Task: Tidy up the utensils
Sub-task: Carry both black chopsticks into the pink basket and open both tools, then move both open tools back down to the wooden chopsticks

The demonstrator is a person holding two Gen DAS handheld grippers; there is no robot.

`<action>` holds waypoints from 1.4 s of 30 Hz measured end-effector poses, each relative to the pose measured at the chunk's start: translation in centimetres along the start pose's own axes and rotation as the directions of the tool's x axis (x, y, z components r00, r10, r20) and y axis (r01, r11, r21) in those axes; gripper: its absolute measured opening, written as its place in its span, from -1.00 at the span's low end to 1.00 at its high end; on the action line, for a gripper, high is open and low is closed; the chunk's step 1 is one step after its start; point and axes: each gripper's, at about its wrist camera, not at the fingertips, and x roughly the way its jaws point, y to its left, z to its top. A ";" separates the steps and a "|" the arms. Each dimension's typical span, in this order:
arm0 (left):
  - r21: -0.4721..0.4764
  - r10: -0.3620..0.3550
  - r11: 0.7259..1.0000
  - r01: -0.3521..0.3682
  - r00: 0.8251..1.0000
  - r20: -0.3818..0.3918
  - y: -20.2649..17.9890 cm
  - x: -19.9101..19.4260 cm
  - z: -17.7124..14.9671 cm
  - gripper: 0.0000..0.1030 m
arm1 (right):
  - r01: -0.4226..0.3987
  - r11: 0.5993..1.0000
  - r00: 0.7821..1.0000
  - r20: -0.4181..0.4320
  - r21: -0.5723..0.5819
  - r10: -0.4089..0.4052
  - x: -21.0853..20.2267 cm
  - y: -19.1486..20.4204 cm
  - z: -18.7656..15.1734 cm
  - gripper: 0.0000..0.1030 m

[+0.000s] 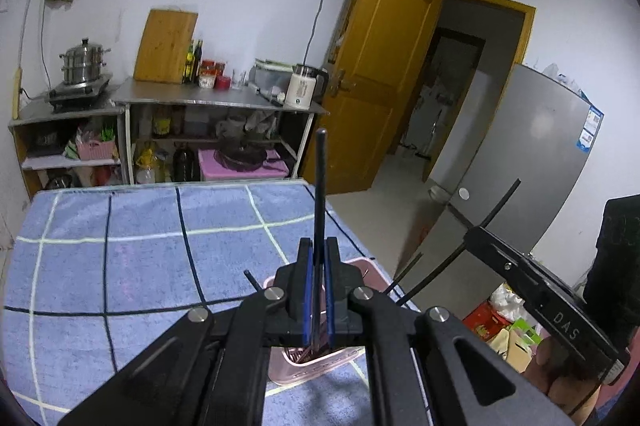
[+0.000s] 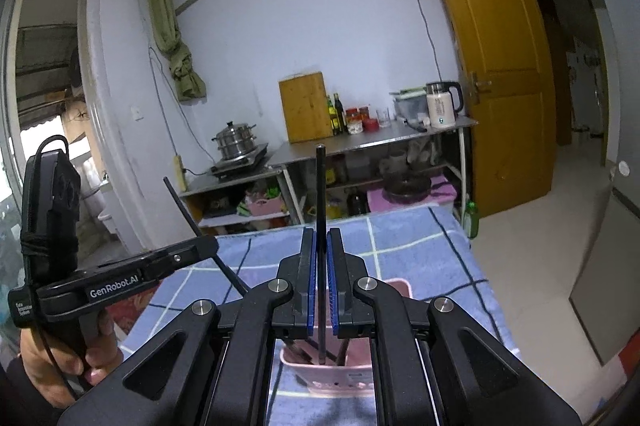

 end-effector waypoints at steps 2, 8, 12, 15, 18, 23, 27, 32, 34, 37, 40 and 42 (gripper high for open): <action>0.005 0.011 1.000 -0.011 1.000 -0.012 0.1 0.9 -0.7 -0.89 | 0.002 1.000 1.000 -0.013 -0.002 -0.002 0.7 -0.2 -0.6 -0.90; 0.013 0.008 1.000 -0.007 0.999 -0.051 0.4 3.0 -2.2 -0.89 | 0.006 1.000 0.998 -0.070 0.014 -0.005 3.2 -1.0 -2.6 -0.90; 0.039 0.015 0.999 -0.012 0.998 -0.064 0.2 3.8 -2.9 -0.89 | 0.008 1.000 0.994 -0.113 0.010 -0.007 4.4 -1.2 -3.9 -0.90; 0.043 0.022 0.999 -0.019 0.997 -0.071 0.2 4.0 -3.2 -0.89 | 0.009 1.000 0.991 -0.133 0.016 -0.006 4.6 -1.4 -4.5 -0.90; 0.038 0.021 0.999 -0.018 0.998 -0.066 0.5 3.9 -3.3 -0.88 | 0.007 1.000 0.989 -0.150 0.024 -0.003 4.8 -1.6 -4.9 -0.90; 0.032 0.023 0.999 -0.021 0.999 -0.049 0.6 2.9 -3.2 -0.75 | 0.024 1.000 0.990 -0.136 0.010 -0.022 3.7 -1.2 -4.7 -0.84; 0.037 0.011 0.999 -0.010 1.000 -0.016 0.3 1.2 -2.7 -0.65 | 0.032 0.999 0.994 -0.107 -0.013 -0.034 2.2 -0.7 -4.1 -0.69; 0.043 0.011 0.999 -0.013 1.000 0.029 0.4 -1.5 -2.6 -0.56 | 0.036 0.999 0.996 -0.080 -0.017 -0.038 0.3 0.0 -4.0 -0.68; 0.045 0.017 0.999 -0.019 0.999 0.043 0.6 -2.7 -2.8 -0.53 | 0.033 0.999 0.997 -0.070 -0.014 -0.034 -0.5 0.2 -4.1 -0.67; 0.048 0.041 0.998 -0.044 0.997 0.061 1.3 -4.5 -3.4 -0.53 | 0.020 1.000 0.998 -0.054 -0.012 -0.020 -1.6 0.7 -4.3 -0.67; 0.043 0.067 0.997 -0.070 0.995 0.073 2.1 -5.9 -4.2 -0.52 | -0.007 1.000 0.999 -0.047 -0.016 0.006 -2.6 1.6 -4.8 -0.67; 0.042 0.086 0.995 -0.090 0.993 0.077 2.6 -6.6 -4.7 -0.52 | -0.019 0.999 0.999 -0.050 -0.027 0.017 -3.0 2.4 -5.3 -0.67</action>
